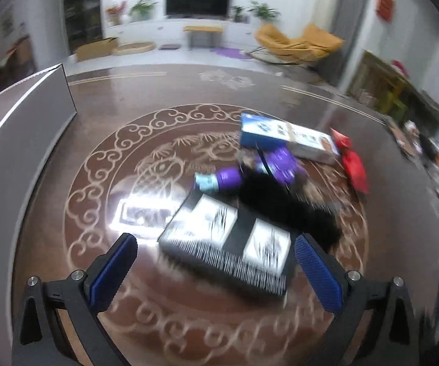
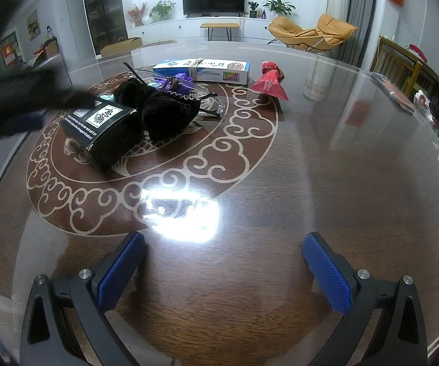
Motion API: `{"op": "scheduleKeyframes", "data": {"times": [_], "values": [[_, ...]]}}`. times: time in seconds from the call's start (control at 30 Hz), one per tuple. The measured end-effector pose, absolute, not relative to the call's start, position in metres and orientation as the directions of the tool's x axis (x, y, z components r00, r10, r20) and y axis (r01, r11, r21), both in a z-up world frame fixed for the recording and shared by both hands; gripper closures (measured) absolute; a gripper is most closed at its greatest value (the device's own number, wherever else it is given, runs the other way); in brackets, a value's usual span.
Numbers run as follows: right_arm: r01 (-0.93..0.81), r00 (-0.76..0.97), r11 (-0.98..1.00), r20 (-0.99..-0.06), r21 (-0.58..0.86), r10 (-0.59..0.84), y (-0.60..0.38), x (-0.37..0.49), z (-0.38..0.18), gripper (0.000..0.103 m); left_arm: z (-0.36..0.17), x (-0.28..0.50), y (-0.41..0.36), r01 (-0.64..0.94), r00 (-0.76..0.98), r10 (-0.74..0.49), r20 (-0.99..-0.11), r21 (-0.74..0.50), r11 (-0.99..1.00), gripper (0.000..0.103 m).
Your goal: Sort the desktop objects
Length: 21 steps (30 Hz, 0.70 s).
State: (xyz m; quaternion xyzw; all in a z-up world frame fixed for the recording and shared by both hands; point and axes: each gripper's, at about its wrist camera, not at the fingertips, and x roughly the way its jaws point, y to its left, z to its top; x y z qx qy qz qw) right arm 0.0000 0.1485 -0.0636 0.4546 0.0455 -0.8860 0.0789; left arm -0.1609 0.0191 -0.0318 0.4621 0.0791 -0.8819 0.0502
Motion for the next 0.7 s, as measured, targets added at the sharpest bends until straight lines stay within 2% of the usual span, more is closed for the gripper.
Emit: {"op": "scheduleKeyframes", "data": {"times": [0.07,0.1,0.2,0.7], "values": [[0.181,-0.574,-0.983,-0.813,-0.009,-0.098,0.149,0.001,-0.064,0.000,-0.045,-0.176,0.021,0.203,-0.529,-0.069,-0.846,-0.048,-0.978,0.000],[0.181,-0.574,-0.983,-0.813,-0.009,-0.098,0.149,0.001,-0.064,0.000,-0.046,-0.178,0.019,0.209,-0.551,-0.053,-0.833,-0.076,-0.975,0.000],[0.181,-0.574,-0.983,-0.813,-0.009,-0.098,0.149,0.001,-0.064,0.000,-0.054,-0.179,0.012,0.238,-0.523,-0.087,-0.848,-0.047,-0.970,0.000],[0.182,-0.575,-0.983,-0.812,-0.009,-0.099,0.149,0.002,-0.065,0.000,-0.069,-0.153,-0.028,0.100,-0.529,0.040,-0.847,-0.109,-0.989,0.000]]}}
